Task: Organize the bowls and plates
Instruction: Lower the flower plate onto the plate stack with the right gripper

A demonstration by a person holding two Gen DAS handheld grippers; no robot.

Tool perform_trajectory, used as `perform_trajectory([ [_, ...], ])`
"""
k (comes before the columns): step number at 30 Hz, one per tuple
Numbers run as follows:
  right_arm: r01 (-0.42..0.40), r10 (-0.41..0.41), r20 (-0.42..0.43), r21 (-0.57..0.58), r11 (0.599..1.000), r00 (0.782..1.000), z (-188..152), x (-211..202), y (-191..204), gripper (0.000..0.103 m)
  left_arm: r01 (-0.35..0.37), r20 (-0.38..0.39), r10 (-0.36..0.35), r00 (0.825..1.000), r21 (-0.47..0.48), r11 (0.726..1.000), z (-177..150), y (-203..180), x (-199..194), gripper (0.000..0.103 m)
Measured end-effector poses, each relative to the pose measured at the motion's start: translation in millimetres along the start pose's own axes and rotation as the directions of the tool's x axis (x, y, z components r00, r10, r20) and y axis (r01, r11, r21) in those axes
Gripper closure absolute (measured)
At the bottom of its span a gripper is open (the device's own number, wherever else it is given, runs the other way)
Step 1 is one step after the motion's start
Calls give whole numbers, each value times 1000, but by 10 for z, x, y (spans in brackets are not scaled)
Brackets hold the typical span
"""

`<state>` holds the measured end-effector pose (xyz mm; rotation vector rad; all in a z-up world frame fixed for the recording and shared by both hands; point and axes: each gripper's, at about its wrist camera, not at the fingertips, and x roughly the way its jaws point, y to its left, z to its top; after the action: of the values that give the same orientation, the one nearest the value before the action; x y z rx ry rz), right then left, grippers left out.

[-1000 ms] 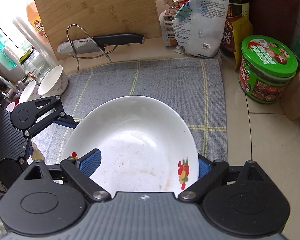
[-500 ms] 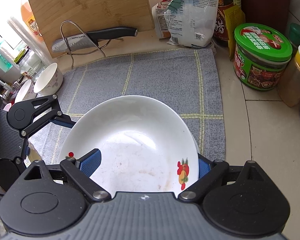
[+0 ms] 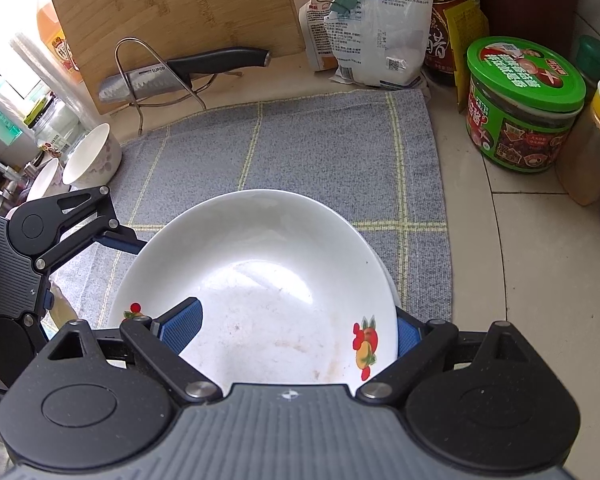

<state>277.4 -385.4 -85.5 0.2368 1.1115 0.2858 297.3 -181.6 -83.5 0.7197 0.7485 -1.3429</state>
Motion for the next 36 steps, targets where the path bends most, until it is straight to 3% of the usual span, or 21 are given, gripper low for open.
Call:
perform_trajectory([
  [26,-14,14,-10,8,1000,1000,-9,123,30,4,7,-44,-7,999,-4,1000,-23,-17,30,2],
  [36,17,-17,-20,6,1000,1000,15,144,95,0,17,-37,-17,999,-12,1000,-28,-14,-9,2],
])
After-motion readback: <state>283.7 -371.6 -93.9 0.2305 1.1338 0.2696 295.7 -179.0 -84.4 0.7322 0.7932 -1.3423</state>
